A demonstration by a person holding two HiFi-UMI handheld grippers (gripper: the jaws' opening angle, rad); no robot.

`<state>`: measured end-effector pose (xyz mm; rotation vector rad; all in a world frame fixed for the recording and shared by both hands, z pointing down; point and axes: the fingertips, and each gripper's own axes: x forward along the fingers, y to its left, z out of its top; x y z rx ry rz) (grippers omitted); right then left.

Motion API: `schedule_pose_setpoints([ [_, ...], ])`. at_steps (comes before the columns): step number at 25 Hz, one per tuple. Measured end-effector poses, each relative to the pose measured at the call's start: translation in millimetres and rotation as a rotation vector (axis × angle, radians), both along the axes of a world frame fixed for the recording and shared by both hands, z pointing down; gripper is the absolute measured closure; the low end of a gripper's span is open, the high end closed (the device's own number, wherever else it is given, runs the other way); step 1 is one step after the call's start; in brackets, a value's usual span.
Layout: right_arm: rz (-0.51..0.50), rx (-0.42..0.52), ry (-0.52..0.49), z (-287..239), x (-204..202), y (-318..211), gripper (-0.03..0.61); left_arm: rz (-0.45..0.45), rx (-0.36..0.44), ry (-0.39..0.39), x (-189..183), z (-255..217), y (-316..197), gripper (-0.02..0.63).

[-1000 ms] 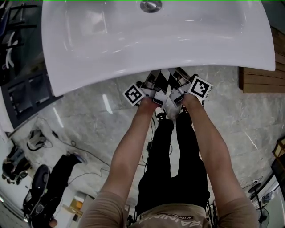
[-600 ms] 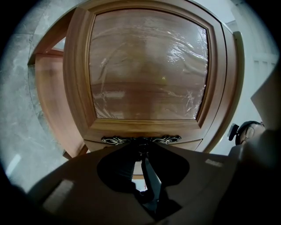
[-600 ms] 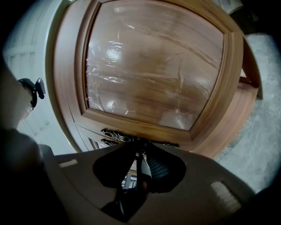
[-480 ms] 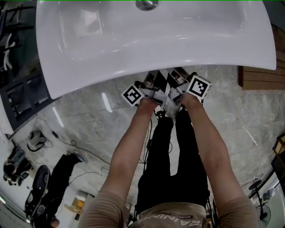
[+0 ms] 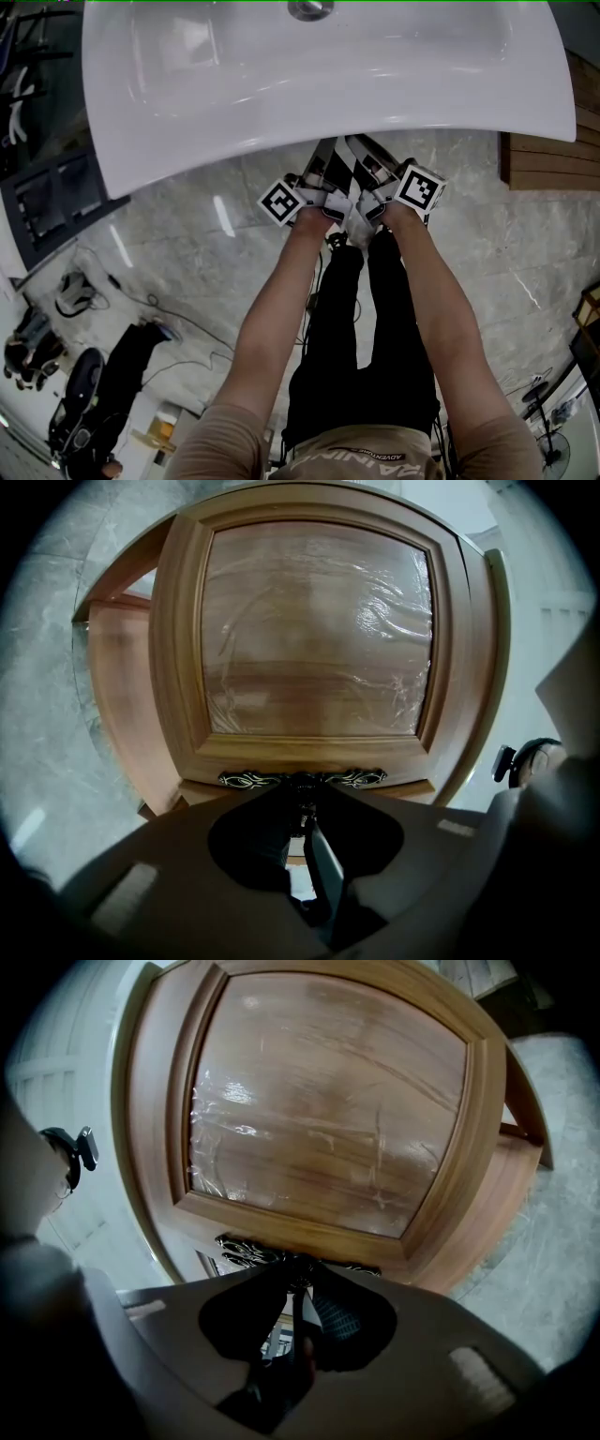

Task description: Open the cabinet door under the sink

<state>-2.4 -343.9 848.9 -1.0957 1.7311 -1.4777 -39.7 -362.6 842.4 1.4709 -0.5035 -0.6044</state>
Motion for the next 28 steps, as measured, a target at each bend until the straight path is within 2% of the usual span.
schedule_pose_setpoints([
  [9,-0.017,-0.014,0.023,2.7,-1.8,15.0,0.491,-0.007,-0.005,-0.005,-9.9,1.8,18.9,0.512],
  [17,-0.038,-0.001,0.045,4.5,1.3,36.1,0.491,0.039,0.007,-0.012,-16.0,2.7,38.7,0.514],
  [22,-0.055,-0.026,0.068,11.6,4.1,55.5,0.491,0.036,0.008,-0.011,-27.9,5.8,57.8,0.514],
  [25,-0.069,-0.006,0.089,12.2,9.8,60.7,0.491,0.048,0.019,-0.007,-35.7,9.3,70.6,0.514],
  [28,-0.099,-0.013,0.074,13.5,8.8,70.4,0.491,0.054,0.019,-0.004,-52.9,10.6,90.7,0.514],
])
